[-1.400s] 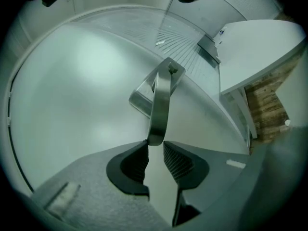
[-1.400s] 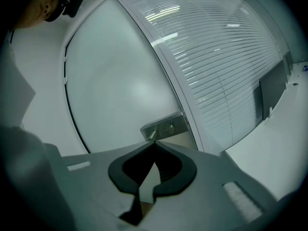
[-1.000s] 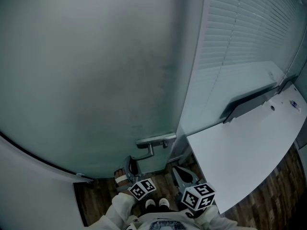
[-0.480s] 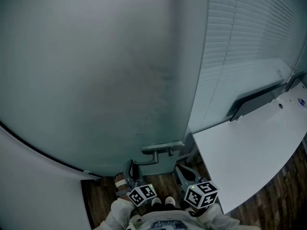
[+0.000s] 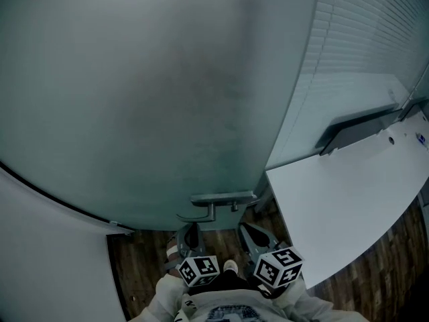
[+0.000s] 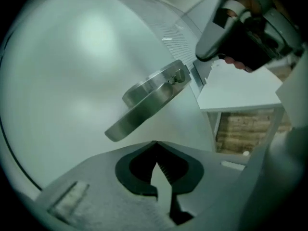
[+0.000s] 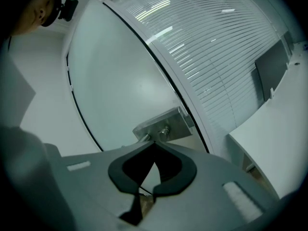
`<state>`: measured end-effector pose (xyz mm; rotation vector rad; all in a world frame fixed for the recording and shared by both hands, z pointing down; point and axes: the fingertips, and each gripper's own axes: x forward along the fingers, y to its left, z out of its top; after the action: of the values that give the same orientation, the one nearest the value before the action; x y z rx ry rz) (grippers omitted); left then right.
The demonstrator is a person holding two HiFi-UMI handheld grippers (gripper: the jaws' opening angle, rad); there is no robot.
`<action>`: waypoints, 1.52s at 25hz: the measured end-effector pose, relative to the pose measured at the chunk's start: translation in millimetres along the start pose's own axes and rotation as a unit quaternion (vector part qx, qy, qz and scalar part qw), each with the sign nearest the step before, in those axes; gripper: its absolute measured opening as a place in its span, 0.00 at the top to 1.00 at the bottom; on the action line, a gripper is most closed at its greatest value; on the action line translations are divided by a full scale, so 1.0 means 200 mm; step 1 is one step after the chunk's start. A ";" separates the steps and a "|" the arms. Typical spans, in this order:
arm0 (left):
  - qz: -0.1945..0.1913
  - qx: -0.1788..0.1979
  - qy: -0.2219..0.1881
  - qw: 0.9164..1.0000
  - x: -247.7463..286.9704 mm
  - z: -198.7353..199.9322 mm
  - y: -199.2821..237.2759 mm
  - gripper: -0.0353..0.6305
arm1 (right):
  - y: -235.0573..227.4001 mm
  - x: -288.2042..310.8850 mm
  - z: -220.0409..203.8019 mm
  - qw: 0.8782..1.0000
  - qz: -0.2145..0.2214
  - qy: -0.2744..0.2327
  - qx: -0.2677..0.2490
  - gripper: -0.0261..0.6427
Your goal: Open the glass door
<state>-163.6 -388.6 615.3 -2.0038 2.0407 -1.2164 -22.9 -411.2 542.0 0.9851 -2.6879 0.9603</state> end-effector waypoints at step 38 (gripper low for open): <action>-0.064 -0.270 -0.128 0.952 -1.71 -0.35 -0.14 0.95 | 0.99 -1.13 -0.74 0.992 -0.031 -0.061 -0.105 0.96</action>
<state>-120.4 -55.1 513.7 -2.3848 2.3080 -0.3830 15.8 -83.8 483.4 1.1072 -2.7652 0.6087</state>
